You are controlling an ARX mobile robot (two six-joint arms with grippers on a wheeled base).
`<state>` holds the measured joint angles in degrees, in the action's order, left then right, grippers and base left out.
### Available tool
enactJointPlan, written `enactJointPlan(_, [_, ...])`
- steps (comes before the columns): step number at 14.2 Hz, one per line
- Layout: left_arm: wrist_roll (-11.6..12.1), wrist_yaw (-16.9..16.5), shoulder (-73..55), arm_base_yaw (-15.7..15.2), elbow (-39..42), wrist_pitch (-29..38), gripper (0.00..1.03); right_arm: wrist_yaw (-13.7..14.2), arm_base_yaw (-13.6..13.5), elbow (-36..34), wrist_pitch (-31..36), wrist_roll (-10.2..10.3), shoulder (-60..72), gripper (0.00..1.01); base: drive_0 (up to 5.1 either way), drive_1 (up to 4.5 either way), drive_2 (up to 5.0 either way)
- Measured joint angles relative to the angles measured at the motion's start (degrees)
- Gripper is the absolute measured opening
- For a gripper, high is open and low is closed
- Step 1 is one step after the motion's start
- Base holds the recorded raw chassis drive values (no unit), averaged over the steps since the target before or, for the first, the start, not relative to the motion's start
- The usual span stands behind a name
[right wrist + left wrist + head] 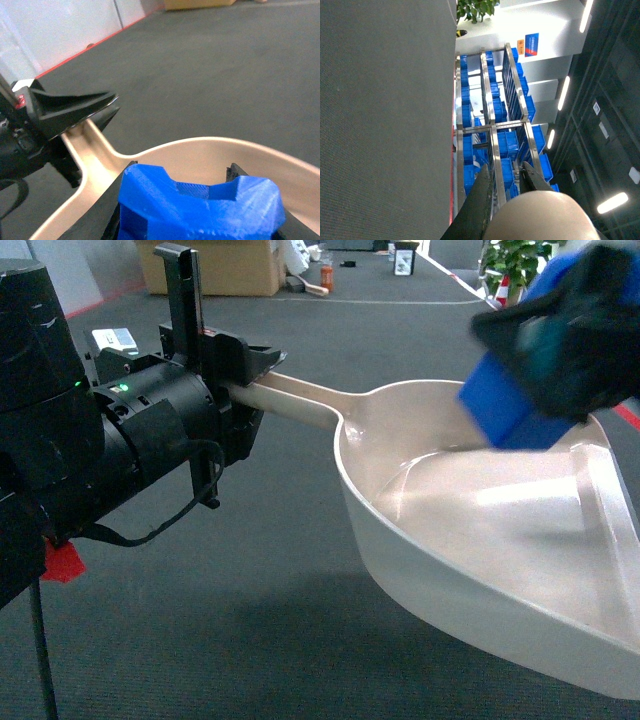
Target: Place part in tray to right shelf
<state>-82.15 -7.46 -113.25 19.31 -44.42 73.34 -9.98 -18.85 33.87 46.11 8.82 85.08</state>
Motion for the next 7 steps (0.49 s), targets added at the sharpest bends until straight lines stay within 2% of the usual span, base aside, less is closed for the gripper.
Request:
enactJointPlan(1, [0.00, 0.00, 0.00, 0.00, 0.00, 0.02, 0.13, 1.92, -4.02, 2.08, -1.25, 3.28, 4.22, 0.46, 0.0, 0.00, 0.0])
enactJointPlan(2, [0.00, 0.00, 0.00, 0.00, 0.00, 0.07, 0.13, 2.54, -6.80, 4.28, -2.84, 5.16, 6.80, 0.55, 0.0, 0.00, 0.0])
enactJointPlan(3, [0.13, 0.04, 0.00, -0.02, 0.00, -0.07, 0.13, 3.98, -8.17, 4.59, -2.95, 5.31, 6.97, 0.66, 0.0, 0.00, 0.0])
enactJointPlan(4, [0.11, 0.17, 0.00, -0.02, 0.00, -0.07, 0.13, 5.33, -8.04, 4.22, -2.97, 5.20, 5.07, 0.78, 0.0, 0.00, 0.0])
enactJointPlan(5, [0.04, 0.02, 0.00, 0.00, 0.00, 0.00, 0.13, 7.04, -6.51, 2.93, -3.65, 3.96, 0.70, 0.91, 0.0, 0.00, 0.0])
enactJointPlan(6, [0.07, 0.02, 0.00, 0.00, 0.00, -0.02, 0.13, 10.86, -1.18, -1.22, -3.32, -0.44, -10.34, 0.97, 0.0, 0.00, 0.0])
enactJointPlan(7, [0.04, 0.04, 0.00, 0.00, 0.00, -0.02, 0.13, 10.62, 14.73, -13.33, -3.82, -13.16, -25.42, 0.98, 0.0, 0.00, 0.0])
